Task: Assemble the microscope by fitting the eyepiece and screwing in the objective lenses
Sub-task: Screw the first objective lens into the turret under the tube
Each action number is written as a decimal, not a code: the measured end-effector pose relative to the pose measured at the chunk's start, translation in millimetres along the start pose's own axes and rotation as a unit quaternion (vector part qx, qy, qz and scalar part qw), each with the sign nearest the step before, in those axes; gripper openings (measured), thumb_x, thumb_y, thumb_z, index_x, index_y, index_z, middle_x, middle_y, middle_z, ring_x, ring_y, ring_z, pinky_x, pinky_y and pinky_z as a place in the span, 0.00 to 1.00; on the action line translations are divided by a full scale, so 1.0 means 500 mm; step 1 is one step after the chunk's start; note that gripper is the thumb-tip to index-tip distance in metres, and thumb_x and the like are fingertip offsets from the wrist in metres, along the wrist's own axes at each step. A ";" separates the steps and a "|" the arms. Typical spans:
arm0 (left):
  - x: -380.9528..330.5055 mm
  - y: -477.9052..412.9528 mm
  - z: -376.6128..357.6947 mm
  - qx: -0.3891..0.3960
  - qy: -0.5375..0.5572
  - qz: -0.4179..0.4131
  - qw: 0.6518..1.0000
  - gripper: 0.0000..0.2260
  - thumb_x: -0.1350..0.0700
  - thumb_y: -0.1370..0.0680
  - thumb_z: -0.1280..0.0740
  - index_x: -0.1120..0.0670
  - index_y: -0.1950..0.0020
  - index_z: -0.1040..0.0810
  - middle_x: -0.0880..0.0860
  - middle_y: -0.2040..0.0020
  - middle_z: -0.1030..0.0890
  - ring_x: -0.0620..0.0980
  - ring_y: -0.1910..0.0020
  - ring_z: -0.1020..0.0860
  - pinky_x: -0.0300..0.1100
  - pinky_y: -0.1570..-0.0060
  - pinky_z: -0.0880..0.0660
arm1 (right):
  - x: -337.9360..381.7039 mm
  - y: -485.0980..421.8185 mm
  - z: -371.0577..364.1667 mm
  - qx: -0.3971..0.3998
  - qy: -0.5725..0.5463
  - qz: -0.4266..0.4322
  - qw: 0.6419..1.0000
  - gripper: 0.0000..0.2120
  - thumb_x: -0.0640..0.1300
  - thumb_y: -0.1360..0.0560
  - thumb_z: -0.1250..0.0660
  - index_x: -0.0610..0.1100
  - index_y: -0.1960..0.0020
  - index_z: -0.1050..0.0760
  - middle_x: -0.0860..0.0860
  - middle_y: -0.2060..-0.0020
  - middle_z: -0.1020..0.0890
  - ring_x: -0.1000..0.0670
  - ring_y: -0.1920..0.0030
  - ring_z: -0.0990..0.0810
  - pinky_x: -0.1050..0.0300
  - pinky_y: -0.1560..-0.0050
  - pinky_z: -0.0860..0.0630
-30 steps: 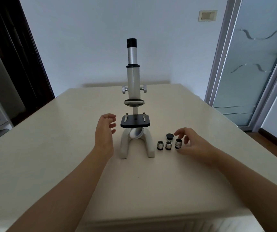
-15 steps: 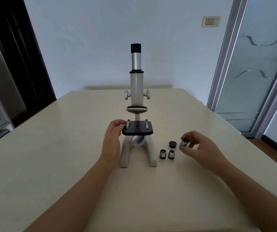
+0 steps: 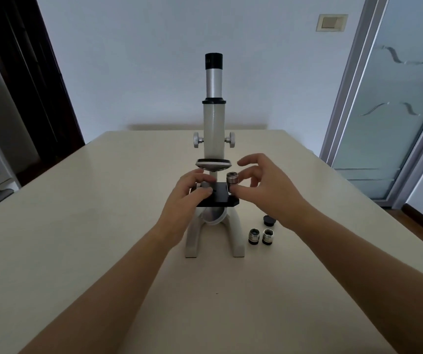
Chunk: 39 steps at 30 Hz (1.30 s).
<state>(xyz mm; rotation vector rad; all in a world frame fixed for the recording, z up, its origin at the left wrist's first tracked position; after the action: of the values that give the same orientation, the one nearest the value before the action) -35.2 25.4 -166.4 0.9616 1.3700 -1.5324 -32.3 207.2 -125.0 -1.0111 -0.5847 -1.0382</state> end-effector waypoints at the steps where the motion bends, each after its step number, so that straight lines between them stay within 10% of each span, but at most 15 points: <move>1: -0.003 -0.001 0.001 0.003 -0.008 -0.001 1.000 0.09 0.60 0.23 0.35 0.51 0.47 0.18 0.48 0.33 0.26 0.49 0.35 0.26 0.41 0.38 0.29 | 0.001 -0.005 -0.006 0.004 -0.002 -0.002 1.000 0.19 0.45 0.31 0.25 0.56 0.45 0.29 0.61 0.59 0.15 0.62 0.69 0.27 0.73 0.65 0.31; 11: -0.016 -0.024 0.012 0.050 -0.027 0.027 0.998 0.12 0.59 0.23 0.35 0.52 0.41 0.19 0.52 0.34 0.22 0.50 0.36 0.24 0.39 0.42 0.29 | 0.013 -0.043 -0.061 0.019 -0.072 -0.019 0.997 0.20 0.42 0.32 0.23 0.52 0.46 0.28 0.63 0.65 0.15 0.61 0.73 0.28 0.69 0.70 0.30; 18: -0.004 -0.027 0.021 0.080 -0.048 0.046 0.995 0.11 0.52 0.30 0.34 0.51 0.49 0.24 0.36 0.61 0.19 0.34 0.61 0.22 0.27 0.60 0.29 | 0.005 -0.044 -0.069 0.004 -0.114 -0.031 0.993 0.19 0.39 0.32 0.24 0.47 0.47 0.30 0.54 0.59 0.14 0.59 0.72 0.30 0.68 0.71 0.30; 25: -0.004 -0.026 0.011 0.078 -0.061 0.011 0.995 0.10 0.54 0.28 0.36 0.54 0.50 0.20 0.49 0.39 0.22 0.50 0.38 0.24 0.49 0.35 0.28 | -0.007 -0.040 -0.065 -0.009 -0.113 0.006 0.993 0.18 0.40 0.30 0.23 0.47 0.54 0.34 0.65 0.75 0.23 0.60 0.74 0.33 0.72 0.73 0.33; 39: -0.010 -0.024 0.007 0.037 -0.071 -0.015 0.997 0.15 0.54 0.28 0.33 0.54 0.43 0.17 0.49 0.31 0.26 0.49 0.32 0.27 0.53 0.31 0.30 | -0.001 -0.031 -0.059 -0.060 -0.129 0.031 0.989 0.19 0.37 0.31 0.24 0.50 0.57 0.34 0.65 0.73 0.23 0.60 0.73 0.33 0.72 0.72 0.32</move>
<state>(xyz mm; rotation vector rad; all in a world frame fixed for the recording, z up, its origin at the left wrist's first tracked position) -44.8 22.8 -157.3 0.8625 1.2396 -1.6512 -48.0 178.6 -132.6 -1.2741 -0.7020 -0.9020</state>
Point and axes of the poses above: each hand's wrist, its own y-axis away from the middle knuckle, its own z-axis out of the back of the hand, x = y × z, the point moved 6 cm from there along -y, towards the middle knuckle
